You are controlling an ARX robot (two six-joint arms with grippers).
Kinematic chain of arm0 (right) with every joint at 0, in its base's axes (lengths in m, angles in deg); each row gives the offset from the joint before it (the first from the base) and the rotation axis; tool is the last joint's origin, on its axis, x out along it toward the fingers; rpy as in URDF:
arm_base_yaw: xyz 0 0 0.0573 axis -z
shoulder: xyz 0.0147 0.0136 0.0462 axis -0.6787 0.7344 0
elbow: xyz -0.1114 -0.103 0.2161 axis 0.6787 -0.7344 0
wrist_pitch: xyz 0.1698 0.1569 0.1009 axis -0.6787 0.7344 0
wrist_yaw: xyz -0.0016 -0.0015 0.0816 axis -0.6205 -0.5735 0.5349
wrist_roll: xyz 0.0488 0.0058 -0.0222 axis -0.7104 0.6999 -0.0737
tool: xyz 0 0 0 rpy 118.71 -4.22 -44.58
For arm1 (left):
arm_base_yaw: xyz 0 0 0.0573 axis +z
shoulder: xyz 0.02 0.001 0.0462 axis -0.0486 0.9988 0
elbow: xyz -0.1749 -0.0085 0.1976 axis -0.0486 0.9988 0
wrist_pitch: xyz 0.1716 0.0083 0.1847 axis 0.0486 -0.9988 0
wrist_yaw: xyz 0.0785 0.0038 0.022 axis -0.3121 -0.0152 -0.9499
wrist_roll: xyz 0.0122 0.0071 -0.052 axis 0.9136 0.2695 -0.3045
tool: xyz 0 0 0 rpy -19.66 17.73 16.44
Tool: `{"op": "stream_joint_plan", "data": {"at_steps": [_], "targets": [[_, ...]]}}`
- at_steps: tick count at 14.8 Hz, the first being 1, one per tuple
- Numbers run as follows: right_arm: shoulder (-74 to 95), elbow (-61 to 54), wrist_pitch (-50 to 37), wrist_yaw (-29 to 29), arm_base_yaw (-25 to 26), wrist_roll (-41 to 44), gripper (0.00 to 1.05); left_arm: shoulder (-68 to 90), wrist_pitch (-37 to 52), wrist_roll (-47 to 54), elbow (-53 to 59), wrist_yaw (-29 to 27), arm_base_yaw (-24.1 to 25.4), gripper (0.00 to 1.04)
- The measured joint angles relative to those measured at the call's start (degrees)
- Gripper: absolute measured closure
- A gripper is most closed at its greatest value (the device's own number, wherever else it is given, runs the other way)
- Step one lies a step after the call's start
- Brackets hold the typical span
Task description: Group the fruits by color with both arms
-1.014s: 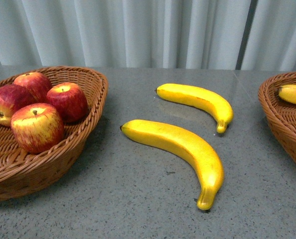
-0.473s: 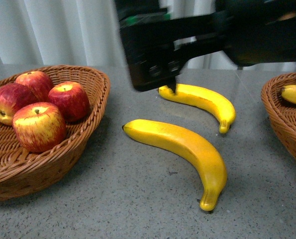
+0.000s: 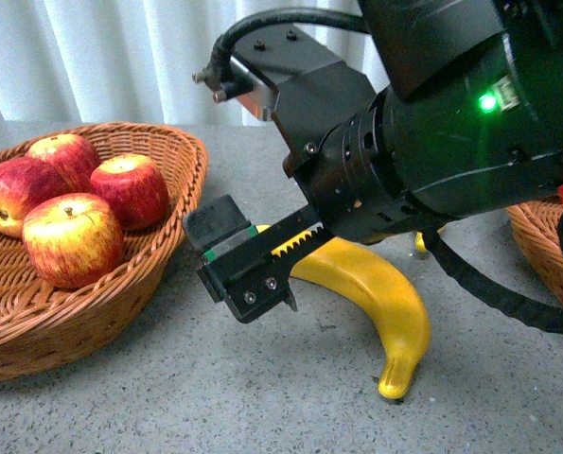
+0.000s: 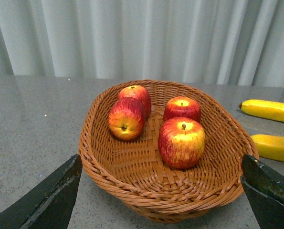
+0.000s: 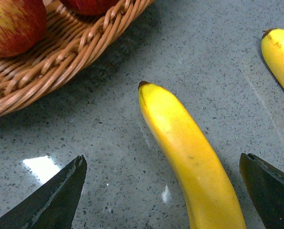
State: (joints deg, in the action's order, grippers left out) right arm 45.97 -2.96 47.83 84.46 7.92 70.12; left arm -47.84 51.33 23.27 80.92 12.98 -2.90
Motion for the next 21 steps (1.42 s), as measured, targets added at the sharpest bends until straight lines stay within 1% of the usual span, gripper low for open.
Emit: {"op": "stream_joint_plan", "data": {"at_steps": [2, 4, 5, 9, 13, 14, 15, 16, 19, 20, 21], "targets": [[1.95, 2.01, 1.55, -0.46, 0.85, 1.2, 0.07, 0.0, 0.0, 0.0, 0.0, 0.0, 0.0, 0.07], [3.63, 3.48, 1.73, -2.58, 2.51, 2.54, 0.07, 0.0, 0.0, 0.0, 0.0, 0.0, 0.0, 0.07], [4.79, 4.07, 2.89, -2.71, 3.37, 2.8, 0.07, 0.0, 0.0, 0.0, 0.0, 0.0, 0.0, 0.07], [7.23, 5.81, 7.15, -1.14, 4.63, 2.86, 0.07, 0.0, 0.0, 0.0, 0.0, 0.0, 0.0, 0.07], [8.37, 5.97, 8.22, -0.55, 4.44, 3.45, 0.07, 0.0, 0.0, 0.0, 0.0, 0.0, 0.0, 0.07], [8.57, 5.68, 8.35, -0.57, 4.17, 4.17, 0.09, 0.0, 0.0, 0.0, 0.0, 0.0, 0.0, 0.07], [8.63, 5.07, 8.26, -0.76, 4.0, 4.98, 0.2, 0.0, 0.0, 0.0, 0.0, 0.0, 0.0, 0.07], [8.63, 4.98, 8.0, -0.85, 3.63, 5.53, 0.33, 0.0, 0.0, 0.0, 0.0, 0.0, 0.0, 0.07], [8.46, 4.98, 6.8, -0.11, 4.26, 5.64, 0.65, 0.0, 0.0, 0.0, 0.0, 0.0, 0.0, 0.07], [7.78, 4.98, 6.43, 0.87, 5.14, 4.98, 0.71, 0.0, 0.0, 0.0, 0.0, 0.0, 0.0, 0.07], [6.54, 4.98, 5.73, 1.9, 6.25, 4.09, 0.71, 0.0, 0.0, 0.0, 0.0, 0.0, 0.0, 0.07]]}}
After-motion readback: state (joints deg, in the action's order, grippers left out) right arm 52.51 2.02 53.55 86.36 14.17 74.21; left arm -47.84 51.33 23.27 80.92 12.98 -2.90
